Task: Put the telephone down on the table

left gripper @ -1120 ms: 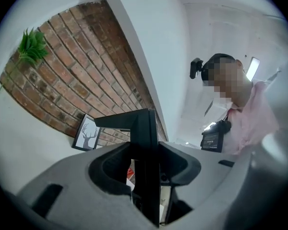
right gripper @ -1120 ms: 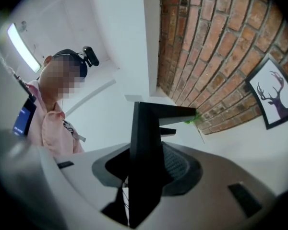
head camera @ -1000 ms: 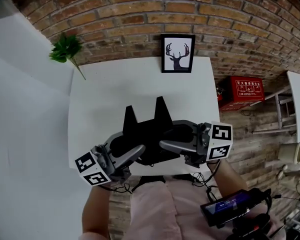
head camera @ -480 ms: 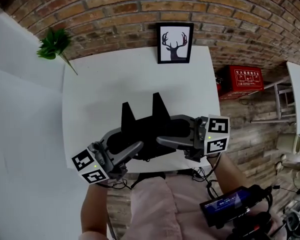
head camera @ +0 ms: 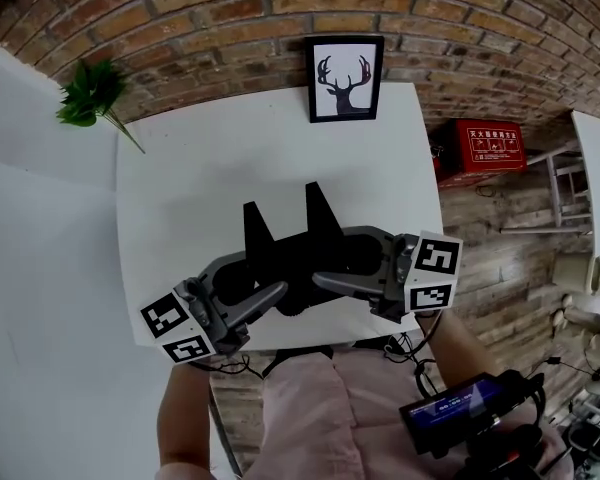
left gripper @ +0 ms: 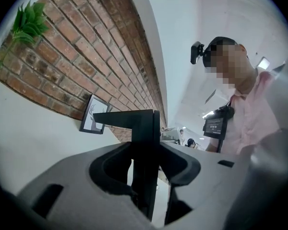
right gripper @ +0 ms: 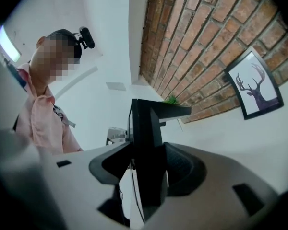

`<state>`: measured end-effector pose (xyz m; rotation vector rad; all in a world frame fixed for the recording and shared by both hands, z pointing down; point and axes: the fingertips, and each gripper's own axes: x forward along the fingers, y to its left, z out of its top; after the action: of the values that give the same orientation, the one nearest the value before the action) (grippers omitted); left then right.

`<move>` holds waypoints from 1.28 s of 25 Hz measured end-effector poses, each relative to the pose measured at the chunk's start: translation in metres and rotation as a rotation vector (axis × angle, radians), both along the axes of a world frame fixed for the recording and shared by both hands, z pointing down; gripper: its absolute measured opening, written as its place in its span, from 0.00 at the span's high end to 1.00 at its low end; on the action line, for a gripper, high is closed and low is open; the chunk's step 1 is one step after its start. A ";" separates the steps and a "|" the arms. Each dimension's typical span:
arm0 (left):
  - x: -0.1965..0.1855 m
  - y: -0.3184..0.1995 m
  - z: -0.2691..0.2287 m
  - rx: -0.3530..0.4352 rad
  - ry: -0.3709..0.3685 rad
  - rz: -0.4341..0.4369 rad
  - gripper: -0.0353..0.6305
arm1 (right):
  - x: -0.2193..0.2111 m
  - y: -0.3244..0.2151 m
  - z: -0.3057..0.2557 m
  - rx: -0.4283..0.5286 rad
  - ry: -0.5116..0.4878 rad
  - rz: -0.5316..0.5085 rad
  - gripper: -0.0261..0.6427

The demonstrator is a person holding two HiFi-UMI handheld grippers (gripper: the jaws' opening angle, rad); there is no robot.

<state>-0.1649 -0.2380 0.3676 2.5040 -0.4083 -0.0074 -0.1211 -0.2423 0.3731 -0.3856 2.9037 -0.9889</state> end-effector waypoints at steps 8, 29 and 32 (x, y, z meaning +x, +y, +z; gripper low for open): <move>-0.001 -0.011 0.029 -0.078 -0.025 0.042 0.68 | 0.000 -0.008 0.030 -0.069 0.024 0.044 0.65; -0.008 -0.029 0.092 -0.227 -0.056 0.127 0.67 | -0.008 -0.022 0.092 -0.207 0.033 0.118 0.65; -0.008 -0.030 0.097 -0.237 -0.058 0.136 0.67 | -0.008 -0.023 0.098 -0.217 0.037 0.123 0.65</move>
<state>-0.1730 -0.2685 0.4651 2.2955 -0.2459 0.1583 -0.1288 -0.2651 0.4706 -0.5919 2.7704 -1.2927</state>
